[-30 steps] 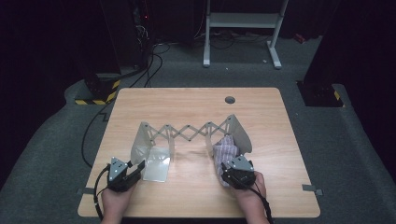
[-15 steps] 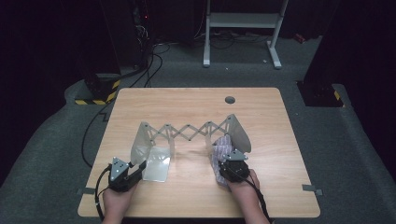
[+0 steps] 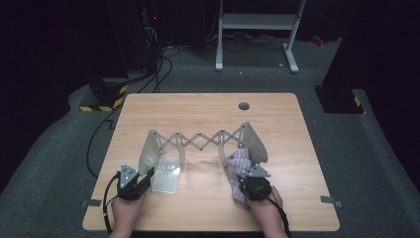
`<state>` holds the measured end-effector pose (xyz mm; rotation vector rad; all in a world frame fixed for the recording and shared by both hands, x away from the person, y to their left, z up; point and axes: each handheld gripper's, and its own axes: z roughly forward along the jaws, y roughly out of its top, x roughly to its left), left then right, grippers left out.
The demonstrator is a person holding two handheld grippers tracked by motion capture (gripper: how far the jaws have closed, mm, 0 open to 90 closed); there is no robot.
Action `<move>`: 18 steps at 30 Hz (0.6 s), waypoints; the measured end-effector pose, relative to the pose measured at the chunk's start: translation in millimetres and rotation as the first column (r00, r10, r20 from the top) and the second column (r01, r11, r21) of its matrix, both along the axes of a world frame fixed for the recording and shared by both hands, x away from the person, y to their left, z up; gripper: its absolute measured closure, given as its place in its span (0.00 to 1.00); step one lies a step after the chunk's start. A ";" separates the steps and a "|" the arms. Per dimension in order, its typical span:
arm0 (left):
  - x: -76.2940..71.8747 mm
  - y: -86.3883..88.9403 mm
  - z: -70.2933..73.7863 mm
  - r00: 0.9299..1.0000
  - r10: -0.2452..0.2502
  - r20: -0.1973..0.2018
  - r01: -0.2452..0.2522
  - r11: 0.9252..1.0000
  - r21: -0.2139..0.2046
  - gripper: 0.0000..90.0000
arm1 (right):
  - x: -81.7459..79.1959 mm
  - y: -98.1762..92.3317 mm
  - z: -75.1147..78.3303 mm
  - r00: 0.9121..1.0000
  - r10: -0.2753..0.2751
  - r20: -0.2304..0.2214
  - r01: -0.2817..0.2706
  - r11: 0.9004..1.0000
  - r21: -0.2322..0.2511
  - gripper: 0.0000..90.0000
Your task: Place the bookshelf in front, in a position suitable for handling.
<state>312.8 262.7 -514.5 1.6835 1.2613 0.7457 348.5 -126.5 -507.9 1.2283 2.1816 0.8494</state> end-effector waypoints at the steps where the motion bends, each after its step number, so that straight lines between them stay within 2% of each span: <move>1: 0.2 -0.2 0.0 1.000 -0.002 0.001 0.002 1.000 0.000 0.78 | 6.3 6.3 0.6 1.000 0.004 0.003 -0.004 1.000 -0.005 0.70; 5: 0.3 -1.1 0.2 1.000 -0.003 0.003 0.003 1.000 0.005 0.80 | 28.9 28.7 2.9 1.000 0.005 0.008 -0.005 0.999 -0.039 0.69; 8: 0.3 -1.4 0.2 1.000 -0.003 0.004 0.003 1.000 0.005 0.81 | 33.1 29.1 0.4 1.000 -0.004 0.000 0.004 0.999 -0.038 0.69; 12: 0.6 -2.2 0.2 1.000 -0.003 0.005 0.003 1.000 0.012 0.82 | 14.9 7.9 -0.9 1.000 -0.001 -0.003 0.001 1.000 -0.024 0.70; 15: -0.3 -3.0 0.3 1.000 -0.003 0.004 0.003 1.000 0.015 0.82 | -5.0 -14.0 -0.9 1.000 -0.003 -0.013 0.003 1.000 0.015 0.71; 18: -1.2 -2.6 0.4 1.000 -0.002 0.008 0.002 1.000 0.020 0.81 | -20.4 -24.4 -0.2 1.000 0.004 -0.019 -0.003 1.000 0.022 0.71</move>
